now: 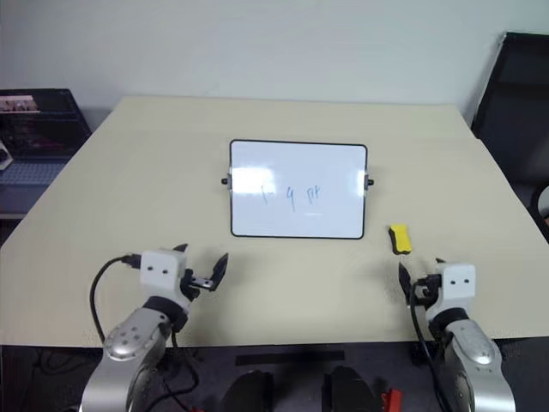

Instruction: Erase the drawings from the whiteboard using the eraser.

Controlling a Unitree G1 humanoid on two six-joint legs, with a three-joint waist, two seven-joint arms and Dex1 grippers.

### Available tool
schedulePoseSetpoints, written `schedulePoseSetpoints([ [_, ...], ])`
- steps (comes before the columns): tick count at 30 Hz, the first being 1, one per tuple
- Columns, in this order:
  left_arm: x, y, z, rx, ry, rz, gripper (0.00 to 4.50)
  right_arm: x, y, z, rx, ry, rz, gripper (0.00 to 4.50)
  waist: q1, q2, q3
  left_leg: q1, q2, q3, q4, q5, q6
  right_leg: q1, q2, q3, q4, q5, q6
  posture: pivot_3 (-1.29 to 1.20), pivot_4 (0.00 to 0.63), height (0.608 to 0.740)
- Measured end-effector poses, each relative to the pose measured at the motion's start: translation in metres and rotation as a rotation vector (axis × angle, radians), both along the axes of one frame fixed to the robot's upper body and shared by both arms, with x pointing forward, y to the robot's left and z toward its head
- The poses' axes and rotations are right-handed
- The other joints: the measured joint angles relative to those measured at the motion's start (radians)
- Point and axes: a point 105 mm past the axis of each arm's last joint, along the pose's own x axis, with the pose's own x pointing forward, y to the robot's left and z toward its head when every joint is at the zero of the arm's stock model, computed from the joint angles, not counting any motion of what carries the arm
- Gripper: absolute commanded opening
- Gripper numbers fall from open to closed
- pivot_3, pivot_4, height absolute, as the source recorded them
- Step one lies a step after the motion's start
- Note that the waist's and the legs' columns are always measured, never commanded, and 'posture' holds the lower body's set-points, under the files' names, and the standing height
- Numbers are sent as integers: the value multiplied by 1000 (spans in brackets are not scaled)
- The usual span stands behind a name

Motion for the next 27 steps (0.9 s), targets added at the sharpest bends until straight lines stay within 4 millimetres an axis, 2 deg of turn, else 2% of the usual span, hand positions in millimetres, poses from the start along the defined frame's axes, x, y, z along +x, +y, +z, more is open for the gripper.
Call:
schedulePoseSetpoints([
  [7, -1, -3, -1, -6, 10, -7, 4500, -6, 4, 5, -28, 4, 39, 4465, 0, 2, -2, 0, 0, 0, 2, 0, 0, 1, 0, 0, 0, 1, 2, 0, 150, 740],
  [14, -9, -15, 6, 13, -2, -69, 4500, -16, 14, 20, -11, -24, 85, 4465, -1, 2, -2, 0, 1, 0, 3, 0, 0, 1, 0, 0, 0, 1, 1, 0, 150, 740],
  [20, -14, -24, 17, -23, 17, -231, 4500, -13, 30, 27, 45, -47, 82, 4465, 0, 3, -2, 0, 1, 0, 3, 0, 0, 0, -2, 0, 0, -2, -3, 0, 150, 740],
  [22, -9, -35, 29, 7, 20, -366, 4500, -11, 30, 31, 85, -31, 74, 4465, 2, 3, -2, -1, 0, 0, 4, 0, 0, 1, -2, -1, 0, -2, -3, 0, 150, 740],
  [25, 2, -49, 59, 61, -48, -529, 4500, -6, 30, 47, 108, -54, 62, 4465, 3, 3, -2, 0, -1, 0, 5, 0, 0, 3, -2, -2, 0, -2, -4, 0, 150, 740],
  [27, 6, -61, 67, 74, -62, -627, 4500, -1, 30, 57, 118, -72, 49, 4465, 1, 3, -2, 1, -1, 0, 5, 0, 0, 4, 0, -2, -1, -2, -3, 0, 150, 740],
])
